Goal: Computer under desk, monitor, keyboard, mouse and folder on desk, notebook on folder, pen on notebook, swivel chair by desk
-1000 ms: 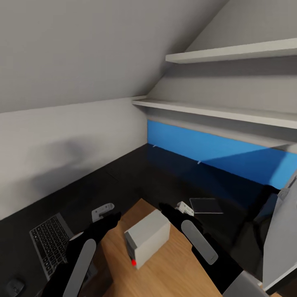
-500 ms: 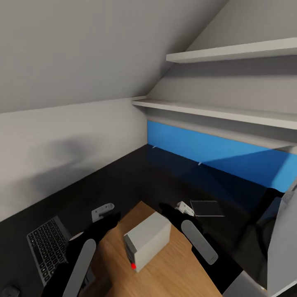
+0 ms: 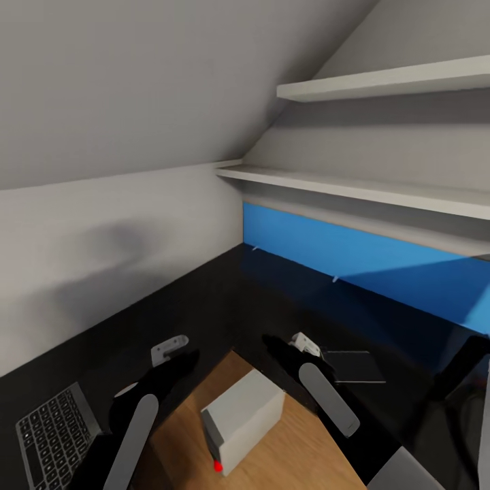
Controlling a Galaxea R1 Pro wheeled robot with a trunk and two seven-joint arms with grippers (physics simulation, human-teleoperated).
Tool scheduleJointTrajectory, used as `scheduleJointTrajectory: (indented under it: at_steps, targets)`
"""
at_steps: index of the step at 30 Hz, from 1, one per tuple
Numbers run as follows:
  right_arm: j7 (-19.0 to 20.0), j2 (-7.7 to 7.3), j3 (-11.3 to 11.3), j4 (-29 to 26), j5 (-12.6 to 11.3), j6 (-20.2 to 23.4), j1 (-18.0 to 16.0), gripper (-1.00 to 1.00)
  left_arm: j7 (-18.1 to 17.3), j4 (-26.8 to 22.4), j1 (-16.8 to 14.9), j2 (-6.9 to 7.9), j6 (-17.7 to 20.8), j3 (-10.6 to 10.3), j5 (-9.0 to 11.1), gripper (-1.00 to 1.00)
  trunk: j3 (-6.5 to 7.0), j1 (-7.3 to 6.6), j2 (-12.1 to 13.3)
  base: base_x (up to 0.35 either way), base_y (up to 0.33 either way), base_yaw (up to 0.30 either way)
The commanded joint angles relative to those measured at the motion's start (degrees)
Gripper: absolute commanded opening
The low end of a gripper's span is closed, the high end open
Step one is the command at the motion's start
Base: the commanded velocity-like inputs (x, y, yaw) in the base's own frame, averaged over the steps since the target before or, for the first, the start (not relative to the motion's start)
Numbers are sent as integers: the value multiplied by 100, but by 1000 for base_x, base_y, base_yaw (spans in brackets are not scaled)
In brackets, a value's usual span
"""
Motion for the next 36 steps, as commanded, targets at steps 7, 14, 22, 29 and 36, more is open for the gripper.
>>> scheduleJointTrajectory:
  at_steps: [7, 14, 22, 29, 36]
  targets:
    - [-34, 14, 110, 282, 209, 13, -7, 100, 56, -8, -5, 0, 12, -6, 60, 100, -11, 5, -10, 142, 0, 0]
    - [-43, 225, 108, 1034, 1301, -126, -33, 100, 56, -8, -5, 0, 12, -6, 60, 100, -11, 5, -10, 23, 0, 0]
    - [-43, 299, 5, 3717, 2040, -1132, -1175, 100, 56, -8, -5, 0, 12, -5, 60, 100, -11, 5, -10, 2, 0, 0]
    - [-49, 262, -1, 4592, 2416, -1446, -1606, 100, 56, -8, -5, 0, 12, -9, 60, 100, -11, 5, -10, 0, 0, 0]
    - [-83, 231, -6, 5173, 2474, -1468, -1923, 100, 56, -8, -5, 0, 12, -6, 60, 100, -11, 5, -10, 0, 0, 0]
